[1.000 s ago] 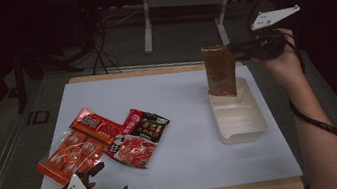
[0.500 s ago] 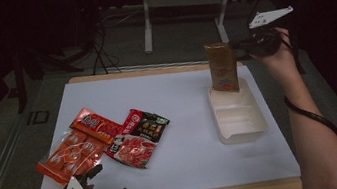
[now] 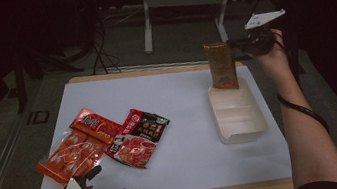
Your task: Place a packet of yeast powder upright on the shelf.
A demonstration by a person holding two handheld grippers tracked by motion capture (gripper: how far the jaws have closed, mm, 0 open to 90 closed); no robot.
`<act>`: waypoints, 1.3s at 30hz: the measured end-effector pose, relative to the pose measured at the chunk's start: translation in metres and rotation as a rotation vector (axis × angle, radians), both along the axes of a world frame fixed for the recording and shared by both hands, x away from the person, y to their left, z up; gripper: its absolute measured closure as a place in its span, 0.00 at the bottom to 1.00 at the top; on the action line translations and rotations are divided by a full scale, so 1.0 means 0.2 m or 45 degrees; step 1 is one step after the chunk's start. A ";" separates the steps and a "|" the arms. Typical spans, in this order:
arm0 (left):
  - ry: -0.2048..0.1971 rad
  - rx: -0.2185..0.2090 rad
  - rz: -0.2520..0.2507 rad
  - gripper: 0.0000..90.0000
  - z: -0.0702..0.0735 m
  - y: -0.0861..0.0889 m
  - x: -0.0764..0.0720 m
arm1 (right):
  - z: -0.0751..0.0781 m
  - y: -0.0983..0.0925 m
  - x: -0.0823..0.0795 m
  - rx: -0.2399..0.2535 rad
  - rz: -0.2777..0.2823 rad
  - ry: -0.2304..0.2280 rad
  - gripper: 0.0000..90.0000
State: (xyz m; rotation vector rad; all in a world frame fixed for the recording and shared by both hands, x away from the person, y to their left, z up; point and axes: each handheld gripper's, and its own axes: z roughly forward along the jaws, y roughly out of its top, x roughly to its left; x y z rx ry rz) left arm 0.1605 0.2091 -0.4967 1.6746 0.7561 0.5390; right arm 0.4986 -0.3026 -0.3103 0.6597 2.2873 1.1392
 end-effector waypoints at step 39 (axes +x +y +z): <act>-0.003 0.001 -0.025 0.01 0.01 -0.01 0.00 | -0.19 -0.11 -0.15 0.219 -0.105 0.156 0.66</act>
